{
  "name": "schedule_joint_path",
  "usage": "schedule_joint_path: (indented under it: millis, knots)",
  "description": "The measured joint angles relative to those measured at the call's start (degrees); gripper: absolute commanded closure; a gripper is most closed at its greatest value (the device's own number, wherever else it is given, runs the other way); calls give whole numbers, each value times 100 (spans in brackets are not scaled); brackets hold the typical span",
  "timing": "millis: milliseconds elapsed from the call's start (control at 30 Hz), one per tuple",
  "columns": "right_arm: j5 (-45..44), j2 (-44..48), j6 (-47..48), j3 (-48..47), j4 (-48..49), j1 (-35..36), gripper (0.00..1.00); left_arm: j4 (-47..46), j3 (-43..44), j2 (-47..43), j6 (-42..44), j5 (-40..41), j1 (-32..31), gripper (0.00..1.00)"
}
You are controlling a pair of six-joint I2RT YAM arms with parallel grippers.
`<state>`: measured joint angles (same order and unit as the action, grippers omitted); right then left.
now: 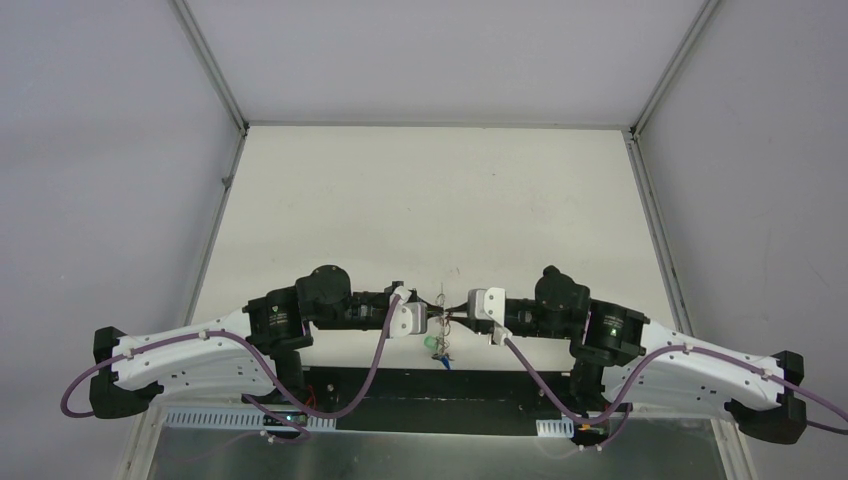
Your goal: Put the keys on the keyring
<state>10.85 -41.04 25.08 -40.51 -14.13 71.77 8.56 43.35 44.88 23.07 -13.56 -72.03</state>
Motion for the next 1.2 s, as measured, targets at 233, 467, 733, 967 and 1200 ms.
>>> schedule_joint_path:
  millis: [233, 467, 733, 967, 1200]
  knots:
    - [-63, 74, -37, 0, 22, 0, 100, -7, 0, 0, -4, -2, 0, 100]
    - [-315, -46, -129, -273, -343, 17, 100, 4, 0, -7, -17, -28, 2, 67]
    - [-426, -601, -76, -1274, -1908, 11, 100, 330, 0, -232, -90, -44, 0, 59]
    - [273, -1025, -79, -1740, -3084, -225, 100, 424, 0, -245, -85, -39, 0, 58]
    - [1624, -1587, -407, -1858, -3373, -1432, 100, 170, -238, -122, -94, -37, 0, 58]
